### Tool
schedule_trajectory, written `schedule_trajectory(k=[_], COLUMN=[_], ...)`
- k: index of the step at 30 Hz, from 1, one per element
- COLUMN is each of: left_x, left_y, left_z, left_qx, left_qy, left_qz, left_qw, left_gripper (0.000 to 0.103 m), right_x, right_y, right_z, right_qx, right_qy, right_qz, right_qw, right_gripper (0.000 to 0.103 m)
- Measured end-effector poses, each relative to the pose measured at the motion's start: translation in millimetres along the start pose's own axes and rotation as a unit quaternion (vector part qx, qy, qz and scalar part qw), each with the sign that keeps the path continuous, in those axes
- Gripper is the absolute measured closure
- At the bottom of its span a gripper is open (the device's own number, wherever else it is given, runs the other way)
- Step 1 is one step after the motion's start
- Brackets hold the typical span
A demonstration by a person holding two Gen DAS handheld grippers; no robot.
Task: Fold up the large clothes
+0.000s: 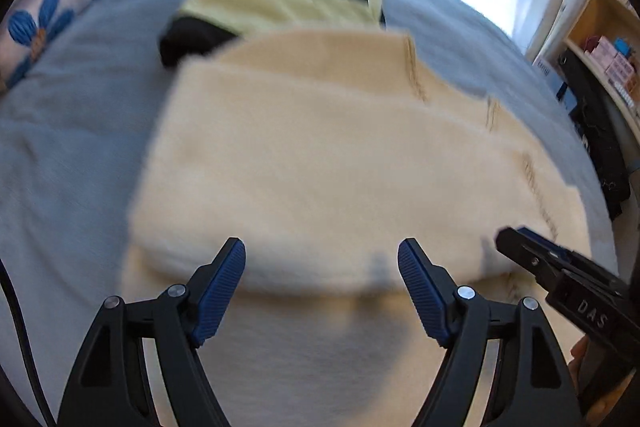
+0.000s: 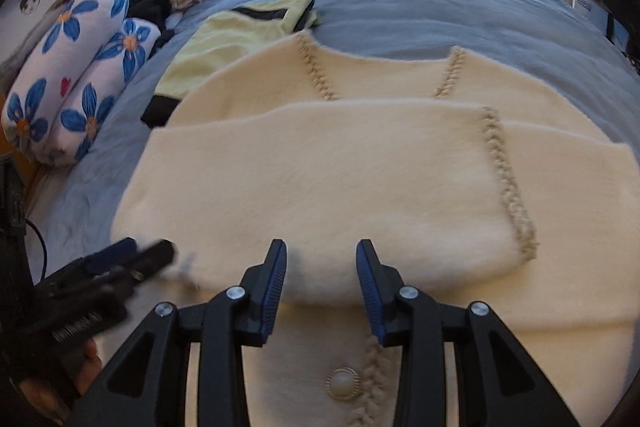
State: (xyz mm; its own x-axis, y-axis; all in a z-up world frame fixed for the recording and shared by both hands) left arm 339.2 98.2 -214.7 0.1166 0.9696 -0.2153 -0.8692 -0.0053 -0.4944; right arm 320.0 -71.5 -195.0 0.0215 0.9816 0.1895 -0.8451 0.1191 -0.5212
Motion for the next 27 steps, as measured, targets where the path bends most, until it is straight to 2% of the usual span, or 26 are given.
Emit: schedule_trajectory(k=[2,4,6,8,9,11,14,16,21,24,27], left_x=[0,3,11,23,27,28,25,22,6,-1,-2], left_y=[6,6,4,1,0,0,-3,-11,-46,-66,-82], left_z=[-8,-9,-8,-7,-7,-6,-4,-2,4,-6,-27], left_qx=[-0.005,-0.011,-0.009,-0.006,-0.004,0.002,0.006,0.004,-0.025,-0.032,-0.019], left_qy=[-0.033,-0.048,-0.053,-0.061,-0.059,-0.042,-0.046,-0.045,-0.034,-0.030,-0.029], left_qz=[-0.024,-0.048,-0.057,-0.056,-0.054,-0.053,-0.061,-0.061,-0.059,-0.052,-0.038], left_qw=[0.9992,0.9976,0.9969,0.9966,0.9968,0.9977,0.9971,0.9971,0.9974,0.9977,0.9987], left_gripper=[0.026,0.026,0.026,0.026,0.026,0.026,0.026,0.026,0.026,0.026,0.026], right_x=[-2,-12,-41,-71,-86,-96,-93,-83,-44,-26,-15], right_y=[2,3,5,7,9,12,11,5,-25,-47,-63], right_z=[-4,-1,6,11,13,17,21,24,13,-6,-32], right_qx=[0.001,-0.006,-0.015,-0.017,-0.014,-0.012,-0.003,-0.008,-0.019,-0.021,-0.008], right_qy=[0.019,0.041,0.101,0.126,0.118,0.075,0.077,0.073,0.026,0.005,-0.018], right_qz=[0.020,0.031,0.039,0.026,0.010,-0.014,-0.009,-0.011,-0.014,-0.025,-0.047], right_qw=[1.000,0.999,0.994,0.992,0.993,0.997,0.997,0.997,0.999,0.999,0.999], right_gripper=[0.067,0.067,0.067,0.067,0.068,0.070,0.069,0.067,0.067,0.067,0.067])
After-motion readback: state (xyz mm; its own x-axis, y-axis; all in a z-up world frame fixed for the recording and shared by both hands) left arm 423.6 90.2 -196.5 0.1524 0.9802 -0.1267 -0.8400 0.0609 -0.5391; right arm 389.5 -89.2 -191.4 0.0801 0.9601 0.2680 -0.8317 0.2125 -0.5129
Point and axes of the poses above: each gripper's, at about its wrist camera, not at the fingertips, and z roughly against the way its jaws point, x to its left, y to its underside, the point moved 9 cm from there along -z, roughly the way its jaws point, and after that the axes turned 1 degree about -x, right-handed, at the moved point
